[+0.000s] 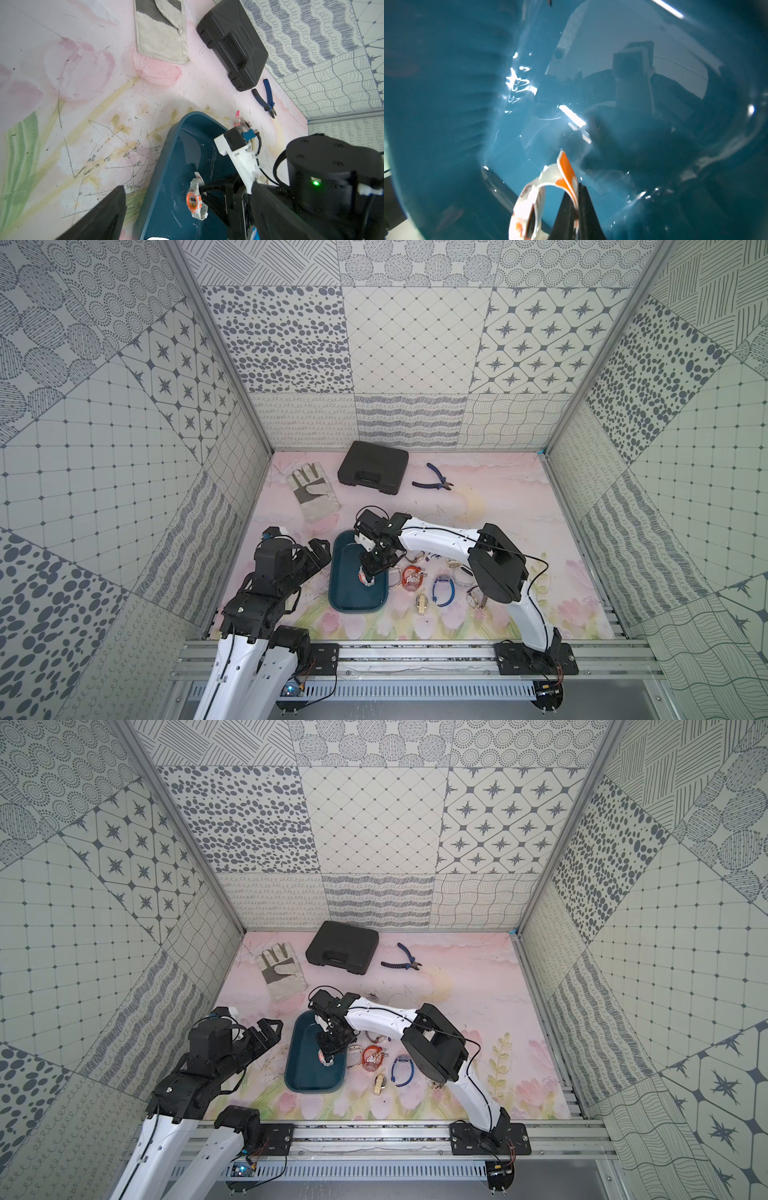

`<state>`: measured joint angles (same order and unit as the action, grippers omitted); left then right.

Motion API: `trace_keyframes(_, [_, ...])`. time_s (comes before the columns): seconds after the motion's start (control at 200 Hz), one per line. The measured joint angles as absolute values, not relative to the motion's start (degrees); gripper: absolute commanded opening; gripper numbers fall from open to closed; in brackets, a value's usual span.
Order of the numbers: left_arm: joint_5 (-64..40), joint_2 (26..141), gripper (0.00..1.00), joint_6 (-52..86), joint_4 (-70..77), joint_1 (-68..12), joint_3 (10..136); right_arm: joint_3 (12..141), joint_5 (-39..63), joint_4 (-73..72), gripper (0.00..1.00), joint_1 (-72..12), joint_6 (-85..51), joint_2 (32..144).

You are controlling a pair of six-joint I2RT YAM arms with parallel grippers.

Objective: Put the watch into the storage box
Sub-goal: Place the watch in the storage box.

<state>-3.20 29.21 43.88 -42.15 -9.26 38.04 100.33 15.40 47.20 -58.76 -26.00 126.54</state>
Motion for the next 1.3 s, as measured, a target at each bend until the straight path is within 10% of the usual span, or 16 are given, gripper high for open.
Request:
trace_keyframes(0.871, [-6.13, 30.57, 0.97, 42.70, -42.17, -9.28, 39.27, 101.45, 14.50, 48.69, 0.44, -58.24, -25.02, 122.80])
trace_keyframes(1.301, [-5.39, 39.66, 0.95, 39.57, -40.73, -24.47, 43.11, 83.61, 14.26, 44.36, 0.46, -46.98, -23.81, 93.23])
